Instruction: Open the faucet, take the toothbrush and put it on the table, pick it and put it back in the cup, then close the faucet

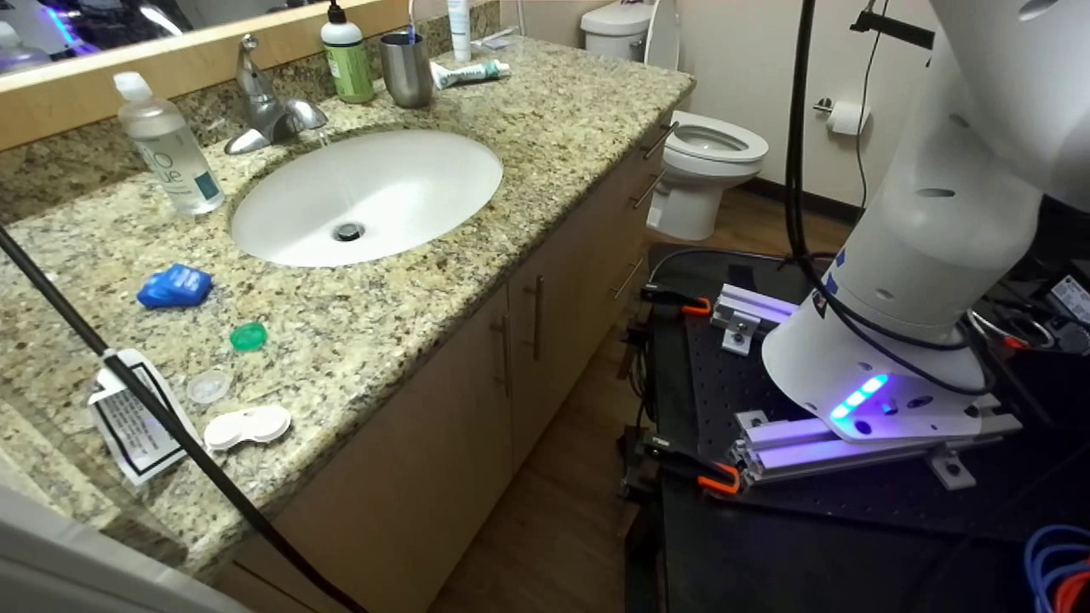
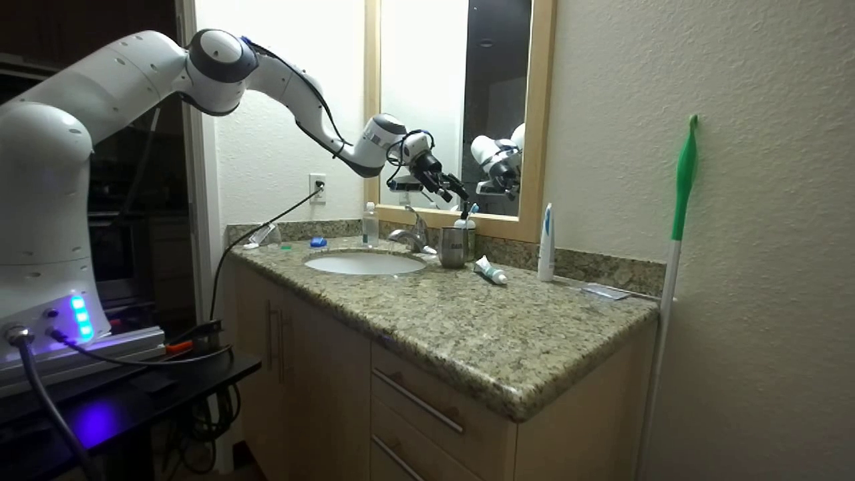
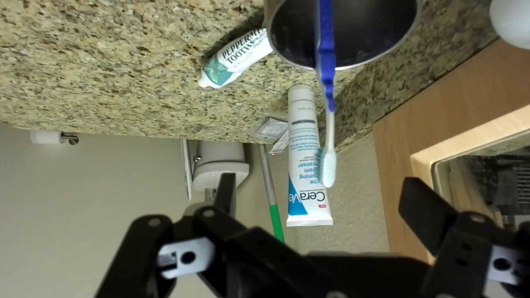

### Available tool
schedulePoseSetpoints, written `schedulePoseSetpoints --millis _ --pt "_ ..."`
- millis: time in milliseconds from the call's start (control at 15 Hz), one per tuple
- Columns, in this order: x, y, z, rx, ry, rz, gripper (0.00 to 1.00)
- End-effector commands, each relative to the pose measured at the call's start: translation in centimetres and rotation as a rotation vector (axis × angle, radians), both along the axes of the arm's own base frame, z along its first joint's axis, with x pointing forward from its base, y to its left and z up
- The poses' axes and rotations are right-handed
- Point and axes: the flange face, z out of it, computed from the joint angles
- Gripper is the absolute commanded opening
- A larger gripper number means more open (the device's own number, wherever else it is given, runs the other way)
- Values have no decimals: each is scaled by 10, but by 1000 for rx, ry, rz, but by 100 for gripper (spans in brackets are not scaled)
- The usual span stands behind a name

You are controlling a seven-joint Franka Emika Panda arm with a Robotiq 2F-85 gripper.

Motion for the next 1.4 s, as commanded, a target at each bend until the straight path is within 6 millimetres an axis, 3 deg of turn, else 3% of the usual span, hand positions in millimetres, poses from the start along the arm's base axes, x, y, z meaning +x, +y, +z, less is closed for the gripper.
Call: schedulePoseSetpoints --millis 0,267,333,533,800,867,1000,1067,1133,1333 --pt "3 -10 -19 3 59 -70 100" --pt "4 -20 -43 -13 123 -139 100" --pt "-2 -12 -36 -17 109 -116 100" --pt "3 -16 -47 -34 122 -131 100" --pt "2 -40 -61 -58 73 -188 100" --pt "2 -23 -56 -51 97 -159 100" --pt "-1 -33 -61 -59 89 -173 100" --pt "1 -30 -62 -56 93 -171 75" --pt "2 -27 -62 -59 94 -168 73" --pt "8 -16 -61 -62 93 -150 52"
